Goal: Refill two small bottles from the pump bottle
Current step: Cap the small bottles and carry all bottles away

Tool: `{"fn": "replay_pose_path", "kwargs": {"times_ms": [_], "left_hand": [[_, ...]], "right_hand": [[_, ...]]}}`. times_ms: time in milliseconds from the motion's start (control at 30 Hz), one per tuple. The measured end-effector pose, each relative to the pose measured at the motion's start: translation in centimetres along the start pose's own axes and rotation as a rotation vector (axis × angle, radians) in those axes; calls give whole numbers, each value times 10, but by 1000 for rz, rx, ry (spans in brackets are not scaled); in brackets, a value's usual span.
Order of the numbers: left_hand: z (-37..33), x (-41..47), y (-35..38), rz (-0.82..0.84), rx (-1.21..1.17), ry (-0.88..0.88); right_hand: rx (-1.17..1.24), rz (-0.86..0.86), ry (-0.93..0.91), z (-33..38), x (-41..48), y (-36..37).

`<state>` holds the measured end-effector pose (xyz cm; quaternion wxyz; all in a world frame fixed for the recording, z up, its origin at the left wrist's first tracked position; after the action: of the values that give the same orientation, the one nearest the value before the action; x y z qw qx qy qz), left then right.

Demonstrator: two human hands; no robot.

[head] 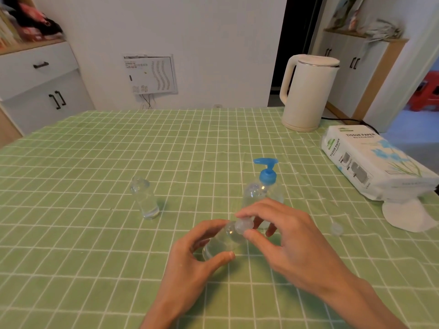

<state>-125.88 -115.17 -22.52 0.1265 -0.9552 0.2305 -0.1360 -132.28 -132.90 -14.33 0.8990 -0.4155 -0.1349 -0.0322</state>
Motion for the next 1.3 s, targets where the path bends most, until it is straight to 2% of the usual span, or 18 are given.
{"fn": "replay_pose_path", "kwargs": {"times_ms": [67,200,300,467,533,600,733,867,967,1133,1233,1300], "left_hand": [[0,0,0,1,9,3],[0,1,0,-10,6,-2],[0,1,1,-8,22,9],[-1,0,3,-9,17,7],[-1,0,4,-1,20,13],[-2,0,5,-4,21,16],[-2,0,4,-7,24,20],[-3,1,6,1,12,27],[-3,1,6,-2,2,26],[-3,2,7,-1,-5,28],[-1,2,5,-8,-18,22],[-1,2,6,-1,-14,23]], "right_hand": [[-34,-5,54,1,1,-4],[19,38,33,5,0,-4],[-81,8,78,3,-1,-8],[-54,46,88,4,-2,-8],[-135,32,109,3,-3,-11],[-100,11,133,2,-3,-16],[-115,108,107,10,-1,-10],[-139,63,151,4,-2,-16],[-133,114,129,9,-2,-12],[-96,78,150,7,-1,-16],[-162,136,122,10,-1,-10],[-168,112,149,5,-1,-12]]}}
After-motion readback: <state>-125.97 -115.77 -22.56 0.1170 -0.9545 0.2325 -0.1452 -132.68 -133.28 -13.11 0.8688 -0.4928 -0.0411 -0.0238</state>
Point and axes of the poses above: each hand's wrist, its own x-axis towards the middle knuckle, its own y-axis out of the palm, z = x × y, the point moved 6 cm from there along x, towards the middle knuckle, and after that the axes turned 3 degrees about z, right-handed, at the moved point
